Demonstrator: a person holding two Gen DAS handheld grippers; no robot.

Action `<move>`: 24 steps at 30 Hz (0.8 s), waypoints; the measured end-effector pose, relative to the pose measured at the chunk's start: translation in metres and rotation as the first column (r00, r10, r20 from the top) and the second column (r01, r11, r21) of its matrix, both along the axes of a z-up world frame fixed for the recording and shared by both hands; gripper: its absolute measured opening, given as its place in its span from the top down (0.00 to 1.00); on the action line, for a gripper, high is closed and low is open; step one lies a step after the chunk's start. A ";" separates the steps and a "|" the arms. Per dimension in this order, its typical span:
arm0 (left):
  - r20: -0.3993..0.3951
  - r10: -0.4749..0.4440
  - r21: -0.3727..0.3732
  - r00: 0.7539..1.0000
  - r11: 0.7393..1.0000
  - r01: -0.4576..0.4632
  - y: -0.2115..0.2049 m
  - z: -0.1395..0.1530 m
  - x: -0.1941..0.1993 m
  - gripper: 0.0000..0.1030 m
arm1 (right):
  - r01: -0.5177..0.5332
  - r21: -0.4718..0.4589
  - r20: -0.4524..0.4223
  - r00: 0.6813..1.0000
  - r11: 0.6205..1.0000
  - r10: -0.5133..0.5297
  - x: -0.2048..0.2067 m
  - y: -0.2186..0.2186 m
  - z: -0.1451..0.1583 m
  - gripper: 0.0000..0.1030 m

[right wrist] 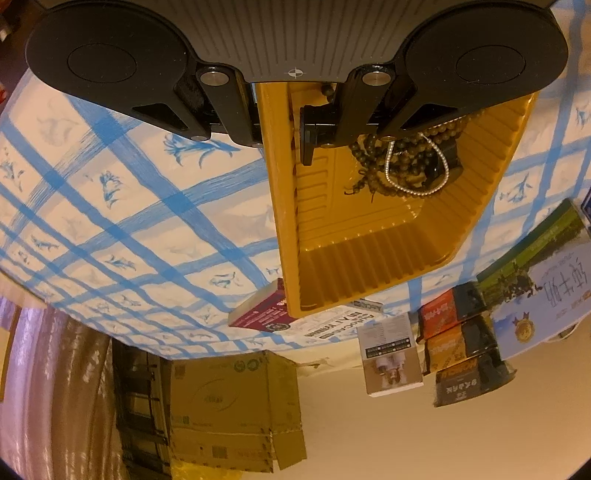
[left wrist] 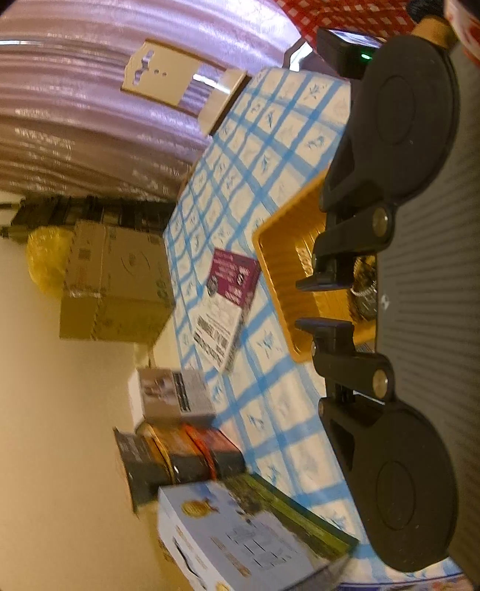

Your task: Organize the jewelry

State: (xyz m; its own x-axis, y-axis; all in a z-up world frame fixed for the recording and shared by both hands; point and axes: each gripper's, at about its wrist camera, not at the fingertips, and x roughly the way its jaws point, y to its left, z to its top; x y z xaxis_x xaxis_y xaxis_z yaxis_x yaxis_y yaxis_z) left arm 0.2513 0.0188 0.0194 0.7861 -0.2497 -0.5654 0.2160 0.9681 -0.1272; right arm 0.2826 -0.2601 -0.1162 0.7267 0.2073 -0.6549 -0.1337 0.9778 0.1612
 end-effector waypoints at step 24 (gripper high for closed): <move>-0.137 0.216 0.035 0.967 0.976 -0.213 0.061 -0.046 -0.031 0.63 | -0.014 0.158 -0.071 0.997 0.987 0.025 0.048 -0.001 -0.018 0.94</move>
